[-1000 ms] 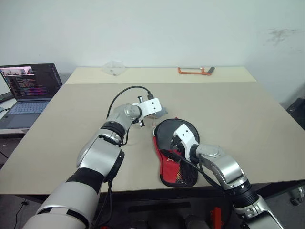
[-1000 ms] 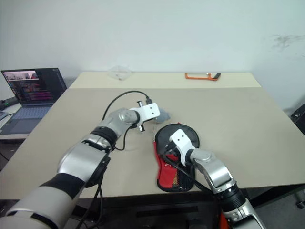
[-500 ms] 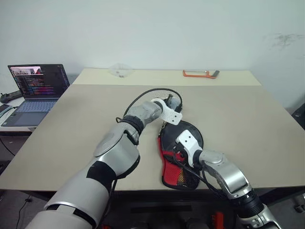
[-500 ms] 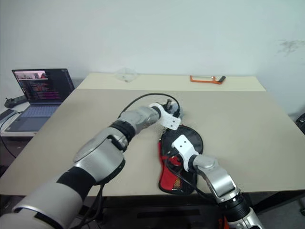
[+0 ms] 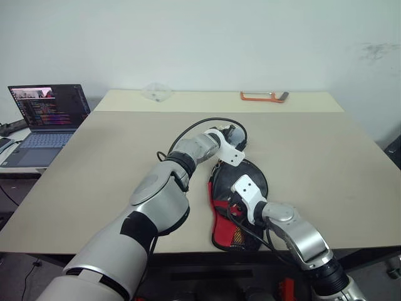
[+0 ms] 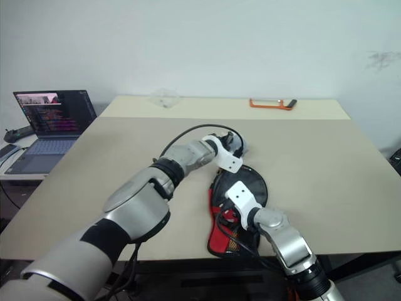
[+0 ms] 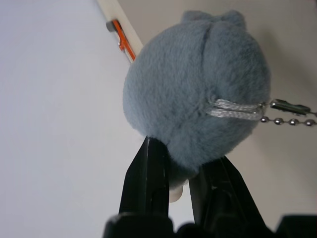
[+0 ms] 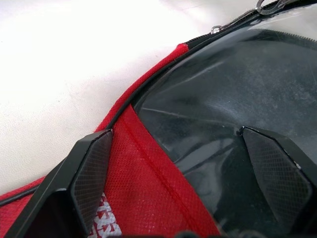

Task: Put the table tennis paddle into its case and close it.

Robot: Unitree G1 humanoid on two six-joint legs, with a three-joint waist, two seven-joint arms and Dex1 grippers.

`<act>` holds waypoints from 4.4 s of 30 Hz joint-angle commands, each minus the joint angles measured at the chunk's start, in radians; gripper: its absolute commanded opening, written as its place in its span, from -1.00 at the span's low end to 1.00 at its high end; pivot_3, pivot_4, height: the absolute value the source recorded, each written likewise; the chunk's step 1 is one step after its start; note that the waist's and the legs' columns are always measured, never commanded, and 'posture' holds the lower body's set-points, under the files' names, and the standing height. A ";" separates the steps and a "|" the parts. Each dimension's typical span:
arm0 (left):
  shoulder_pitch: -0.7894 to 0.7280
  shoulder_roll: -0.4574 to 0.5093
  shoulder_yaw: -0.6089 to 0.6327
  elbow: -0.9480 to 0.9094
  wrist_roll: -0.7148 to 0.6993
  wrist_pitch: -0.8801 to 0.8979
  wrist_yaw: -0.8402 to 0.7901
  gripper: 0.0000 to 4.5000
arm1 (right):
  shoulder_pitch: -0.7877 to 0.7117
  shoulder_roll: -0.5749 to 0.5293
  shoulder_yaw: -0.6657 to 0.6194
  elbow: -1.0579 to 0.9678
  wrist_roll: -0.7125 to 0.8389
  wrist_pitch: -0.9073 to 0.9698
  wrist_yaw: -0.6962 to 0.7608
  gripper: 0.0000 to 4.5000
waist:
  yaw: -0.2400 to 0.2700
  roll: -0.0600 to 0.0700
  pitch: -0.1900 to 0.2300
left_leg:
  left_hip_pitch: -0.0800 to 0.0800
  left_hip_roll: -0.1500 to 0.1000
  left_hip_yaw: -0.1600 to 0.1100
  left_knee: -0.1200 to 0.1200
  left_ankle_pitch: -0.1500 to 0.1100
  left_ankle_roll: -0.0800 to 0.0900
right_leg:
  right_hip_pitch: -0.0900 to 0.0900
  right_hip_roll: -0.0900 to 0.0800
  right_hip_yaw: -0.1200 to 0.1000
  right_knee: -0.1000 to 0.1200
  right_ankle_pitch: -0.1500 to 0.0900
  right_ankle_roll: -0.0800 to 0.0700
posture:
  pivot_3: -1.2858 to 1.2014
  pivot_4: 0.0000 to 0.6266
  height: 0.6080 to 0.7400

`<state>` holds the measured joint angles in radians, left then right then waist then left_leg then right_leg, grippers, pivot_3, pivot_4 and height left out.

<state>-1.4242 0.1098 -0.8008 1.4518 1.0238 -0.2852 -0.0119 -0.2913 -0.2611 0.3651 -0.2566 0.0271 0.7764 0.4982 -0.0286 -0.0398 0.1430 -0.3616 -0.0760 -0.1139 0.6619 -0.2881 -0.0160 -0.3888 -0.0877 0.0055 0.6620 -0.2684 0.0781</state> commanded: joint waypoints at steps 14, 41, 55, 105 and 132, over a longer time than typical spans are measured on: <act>0.007 0.159 0.034 -0.030 -0.030 0.117 -0.094 -0.87 | 0.101 -0.012 0.133 0.128 0.019 0.154 0.053 1.00 | -0.005 0.000 -0.001 | 0.001 0.000 0.000 -0.001 -0.001 0.001 | 0.000 0.001 0.000 0.000 0.000 0.000 | 0.03 -0.52 1.00; 0.023 0.102 0.073 -0.038 -0.074 0.099 -0.116 -0.87 | -0.058 0.064 -0.071 0.257 0.019 0.053 -0.108 1.00 | -0.001 0.001 0.001 | 0.000 0.000 0.000 0.000 -0.001 0.001 | -0.001 0.000 0.001 0.001 0.000 0.000 | 0.03 -0.52 1.00; -0.006 0.057 0.092 -0.038 -0.099 0.122 -0.107 -0.87 | 0.006 0.016 -0.047 0.300 0.006 0.051 -0.107 1.00 | 0.005 0.002 0.000 | 0.000 -0.001 0.000 0.000 -0.001 0.001 | 0.000 -0.001 0.000 0.000 0.000 0.000 | 0.03 -0.52 1.00; -0.135 -0.020 0.159 -0.031 -0.102 0.168 0.037 -0.87 | 0.209 0.085 0.026 0.162 0.015 0.083 -0.155 1.00 | 0.026 0.006 -0.003 | -0.002 -0.001 -0.013 -0.002 -0.002 -0.001 | 0.004 -0.002 -0.014 -0.006 -0.002 0.003 | 0.03 -0.52 1.00; -0.099 -0.125 0.123 -0.033 -0.066 0.069 0.054 -0.87 | 0.206 0.115 0.016 0.162 0.005 0.082 -0.169 1.00 | 0.026 0.006 -0.002 | -0.002 -0.001 -0.013 -0.002 -0.002 -0.002 | 0.004 -0.001 -0.015 -0.005 -0.003 0.004 | 0.03 -0.52 1.00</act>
<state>-1.4973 -0.0126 -0.7082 1.4903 0.9966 -0.2167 0.0379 -0.1697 -0.1484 0.2975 -0.2834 0.0237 0.7075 0.3046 -0.0030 -0.0336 0.1408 -0.3638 -0.0767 -0.1271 0.6602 -0.2900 -0.0176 -0.3851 -0.0889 -0.0090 0.6568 -0.2710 0.0816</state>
